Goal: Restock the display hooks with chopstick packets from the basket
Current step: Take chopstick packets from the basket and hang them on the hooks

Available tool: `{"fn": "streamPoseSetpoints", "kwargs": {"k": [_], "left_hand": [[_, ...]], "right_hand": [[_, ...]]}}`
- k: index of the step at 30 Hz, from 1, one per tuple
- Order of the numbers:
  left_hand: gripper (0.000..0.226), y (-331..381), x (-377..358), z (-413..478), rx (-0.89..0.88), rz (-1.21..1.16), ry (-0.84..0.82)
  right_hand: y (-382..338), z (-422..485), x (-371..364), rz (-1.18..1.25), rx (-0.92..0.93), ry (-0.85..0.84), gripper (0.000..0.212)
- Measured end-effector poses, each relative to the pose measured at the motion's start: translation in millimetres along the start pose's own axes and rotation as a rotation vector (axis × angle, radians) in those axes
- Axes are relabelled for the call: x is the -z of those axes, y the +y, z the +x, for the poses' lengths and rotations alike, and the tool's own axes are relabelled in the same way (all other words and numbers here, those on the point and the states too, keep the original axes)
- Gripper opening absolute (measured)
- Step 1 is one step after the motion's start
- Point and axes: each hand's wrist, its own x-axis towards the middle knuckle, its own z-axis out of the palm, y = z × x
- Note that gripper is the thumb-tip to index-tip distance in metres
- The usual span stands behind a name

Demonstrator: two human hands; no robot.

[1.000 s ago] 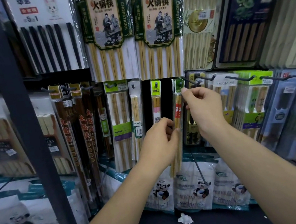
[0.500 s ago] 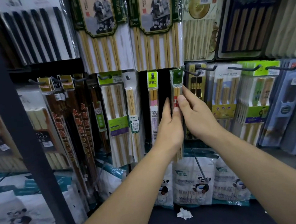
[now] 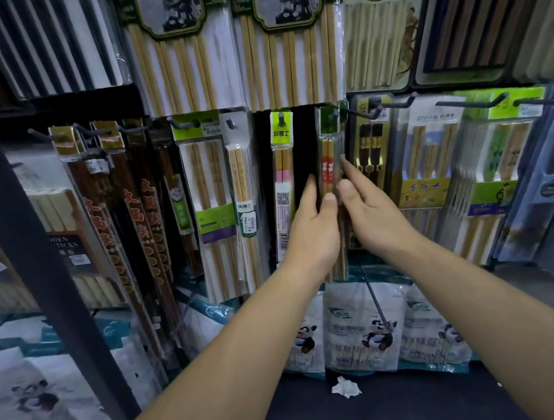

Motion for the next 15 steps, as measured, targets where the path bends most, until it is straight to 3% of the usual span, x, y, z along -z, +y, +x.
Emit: {"fn": "streamPoseSetpoints", "kwargs": {"k": [4, 8, 12, 15], "left_hand": [[0.061, -25, 21, -60, 0.068, 0.075, -0.054], [0.029, -73, 49, -134, 0.162, 0.191, -0.112], [0.009, -149, 93, -179, 0.359, 0.465, -0.017], [0.023, -209, 137, -212, 0.533, 0.724, 0.073]], "right_hand": [[16, -53, -3, 0.031, -0.120, 0.041, 0.048], [62, -130, -27, -0.010, -0.198, 0.039, 0.024], [120, -206, -76, -0.086, -0.380, -0.190, 0.013], [168, -255, -120, -0.217, -0.467, -0.449, 0.014]]}}
